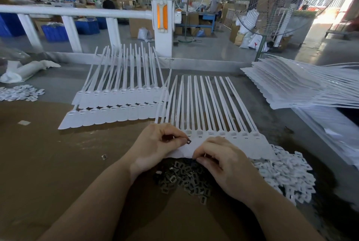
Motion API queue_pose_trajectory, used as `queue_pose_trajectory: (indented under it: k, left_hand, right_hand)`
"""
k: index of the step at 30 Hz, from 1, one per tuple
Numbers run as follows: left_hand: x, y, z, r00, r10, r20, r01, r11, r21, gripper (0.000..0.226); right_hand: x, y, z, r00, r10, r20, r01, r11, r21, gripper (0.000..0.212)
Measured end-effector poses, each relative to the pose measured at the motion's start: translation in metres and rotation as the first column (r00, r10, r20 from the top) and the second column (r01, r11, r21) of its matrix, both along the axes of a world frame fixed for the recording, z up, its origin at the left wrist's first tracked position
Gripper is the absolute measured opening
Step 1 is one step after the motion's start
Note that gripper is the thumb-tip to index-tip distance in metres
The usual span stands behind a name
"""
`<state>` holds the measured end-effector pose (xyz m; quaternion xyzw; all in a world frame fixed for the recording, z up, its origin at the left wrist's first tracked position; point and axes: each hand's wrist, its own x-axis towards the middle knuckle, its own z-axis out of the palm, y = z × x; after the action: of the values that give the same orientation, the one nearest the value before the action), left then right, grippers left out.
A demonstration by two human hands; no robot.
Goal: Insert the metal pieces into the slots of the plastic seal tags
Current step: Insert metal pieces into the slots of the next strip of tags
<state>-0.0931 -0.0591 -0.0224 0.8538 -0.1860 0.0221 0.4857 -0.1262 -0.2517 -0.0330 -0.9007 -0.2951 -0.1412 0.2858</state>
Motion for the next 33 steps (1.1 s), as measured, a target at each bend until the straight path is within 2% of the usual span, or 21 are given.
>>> queue_pose_trajectory:
  k: [3,5,7,10,14,18,27,33]
  left_hand:
    - [0.003,0.004,-0.001,0.991,0.128,-0.029,-0.131,0.974,-0.186,0.008]
    - [0.006,0.007,-0.001,0.968,0.235,-0.091,-0.252,0.914,-0.318,0.008]
    - [0.011,0.012,-0.004,0.928,0.332,-0.168,-0.372,0.844,-0.386,0.008]
    - [0.017,0.015,-0.007,0.865,0.425,-0.267,-0.498,0.79,-0.357,0.006]
    - [0.019,0.014,-0.01,0.831,0.45,-0.327,-0.543,0.784,-0.302,0.004]
    - [0.019,0.012,-0.01,0.821,0.474,-0.317,-0.549,0.808,-0.214,0.002]
    - [0.019,0.014,-0.009,0.849,0.469,-0.245,-0.507,0.853,-0.123,0.006]
    - [0.021,0.015,-0.01,0.847,0.47,-0.249,-0.513,0.846,-0.149,0.007]
  right_hand:
    - [0.0,0.0,0.0,1.0,-0.011,0.015,0.011,1.0,0.021,0.005]
    - [0.001,0.001,0.0,0.999,-0.038,0.034,0.036,0.998,0.052,0.007]
    - [0.002,0.001,-0.001,0.995,-0.082,0.056,0.076,0.993,0.09,0.006]
    - [0.003,-0.001,-0.004,0.985,-0.152,0.077,0.142,0.982,0.121,0.005]
    - [0.005,0.0,-0.005,0.978,-0.193,0.084,0.184,0.978,0.098,0.006]
    - [0.004,-0.001,-0.006,0.977,-0.199,0.074,0.193,0.978,0.083,0.005]
    - [0.005,0.0,-0.006,0.977,-0.206,0.055,0.203,0.977,0.067,0.004]
    - [0.004,-0.001,-0.006,0.976,-0.21,0.049,0.207,0.977,0.054,0.003]
